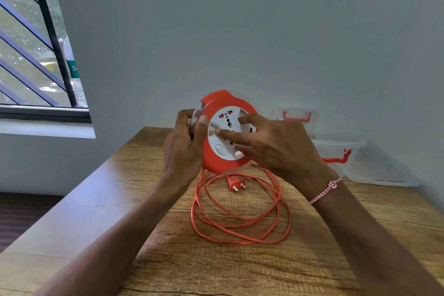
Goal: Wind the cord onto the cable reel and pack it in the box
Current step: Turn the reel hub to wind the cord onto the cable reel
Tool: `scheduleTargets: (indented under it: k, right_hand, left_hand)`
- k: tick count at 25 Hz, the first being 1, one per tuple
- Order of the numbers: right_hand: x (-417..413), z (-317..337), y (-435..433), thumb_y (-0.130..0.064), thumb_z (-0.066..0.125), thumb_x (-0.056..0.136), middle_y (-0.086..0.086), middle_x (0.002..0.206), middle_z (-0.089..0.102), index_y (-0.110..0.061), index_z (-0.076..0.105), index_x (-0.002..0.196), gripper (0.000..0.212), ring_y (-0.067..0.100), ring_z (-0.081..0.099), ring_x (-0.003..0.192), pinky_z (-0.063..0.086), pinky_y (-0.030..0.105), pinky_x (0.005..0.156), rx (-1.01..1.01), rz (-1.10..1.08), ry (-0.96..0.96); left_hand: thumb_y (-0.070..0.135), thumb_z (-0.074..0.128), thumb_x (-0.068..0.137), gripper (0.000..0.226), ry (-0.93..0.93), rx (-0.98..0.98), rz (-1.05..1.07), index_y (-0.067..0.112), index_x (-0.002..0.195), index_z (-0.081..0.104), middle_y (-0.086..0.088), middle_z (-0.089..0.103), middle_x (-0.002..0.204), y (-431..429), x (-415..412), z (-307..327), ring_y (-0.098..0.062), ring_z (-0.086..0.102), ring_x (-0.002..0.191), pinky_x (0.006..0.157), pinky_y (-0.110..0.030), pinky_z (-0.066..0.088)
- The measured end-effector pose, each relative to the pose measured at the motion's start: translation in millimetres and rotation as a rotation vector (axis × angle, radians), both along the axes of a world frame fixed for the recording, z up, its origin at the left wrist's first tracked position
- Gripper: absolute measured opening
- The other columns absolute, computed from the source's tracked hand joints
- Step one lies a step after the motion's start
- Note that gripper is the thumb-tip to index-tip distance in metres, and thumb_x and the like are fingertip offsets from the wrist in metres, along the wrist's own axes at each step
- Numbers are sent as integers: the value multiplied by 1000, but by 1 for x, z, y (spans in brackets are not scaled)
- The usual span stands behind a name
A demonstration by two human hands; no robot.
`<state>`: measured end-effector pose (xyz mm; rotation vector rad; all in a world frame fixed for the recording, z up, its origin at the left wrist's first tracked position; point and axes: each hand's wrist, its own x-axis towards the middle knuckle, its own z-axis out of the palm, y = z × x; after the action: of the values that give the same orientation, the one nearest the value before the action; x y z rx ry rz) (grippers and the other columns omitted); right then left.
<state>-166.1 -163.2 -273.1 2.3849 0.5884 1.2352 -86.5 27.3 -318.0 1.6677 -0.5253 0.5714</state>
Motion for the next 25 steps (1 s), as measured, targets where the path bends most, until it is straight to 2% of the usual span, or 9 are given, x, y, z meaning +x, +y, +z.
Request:
scheduleTargets:
  k: [4,7,9,11,13,17,19,21,25]
  right_hand:
    - [1,-2,4,-51,81,82,7,96,80,-33,70,129,51,26,73,63,32,21,57,95,42,2]
    - [3,-4,8,-60,78,81,6,73,77,-24,72,124,57,25,68,52,32,22,54,171,15,-14]
    - [6,-7,13,-68,74,78,6,62,70,-15,70,116,65,24,61,45,32,22,51,293,-8,-47]
    - [8,-9,19,-74,68,78,5,66,69,-13,66,108,68,23,61,48,40,24,48,507,1,-3]
    - [10,-11,22,-77,62,80,1,70,70,-16,64,99,65,18,63,54,51,28,49,680,-8,27]
    - [13,-10,17,-80,58,82,-9,62,62,-21,63,76,59,8,59,52,55,29,54,851,-53,26]
    - [12,-10,14,-77,58,85,-8,65,65,-21,65,79,56,9,60,55,54,27,56,823,-41,55]
    - [9,-8,12,-70,59,90,-6,76,68,-21,65,88,50,11,61,59,50,25,53,679,-4,33]
    - [3,0,3,-55,61,97,-1,120,65,-26,61,128,42,20,67,70,37,22,48,293,24,132]
  left_hand:
    - [72,39,95,52,-44,57,59,26,115,52,8,73,84,-1,-2,-1,-9,77,73,65,-48,67]
    - [69,35,97,48,-101,99,106,27,113,50,8,68,77,-4,-5,-4,-9,72,69,61,-43,64]
    - [68,34,99,45,-148,118,129,28,112,49,6,66,75,-7,-7,-5,-8,69,73,58,-36,58]
    - [68,34,100,41,-178,123,136,30,112,47,4,68,77,-10,-8,-6,-6,70,77,58,-35,57]
    - [66,36,101,38,-186,116,131,31,114,46,1,72,80,-12,-9,-7,-9,73,70,60,-44,62]
    - [66,37,101,37,-194,121,119,34,118,44,2,73,84,-12,-8,-9,-10,75,72,61,-46,65]
    - [67,37,100,39,-171,114,120,34,117,45,5,71,83,-12,-7,-10,-9,75,70,60,-45,65]
    - [68,37,99,40,-144,86,111,33,116,46,7,70,80,-11,-5,-8,-7,74,72,58,-42,64]
    - [68,38,99,40,-113,10,91,31,110,49,-1,69,75,-3,0,-2,-16,72,67,53,-45,60]
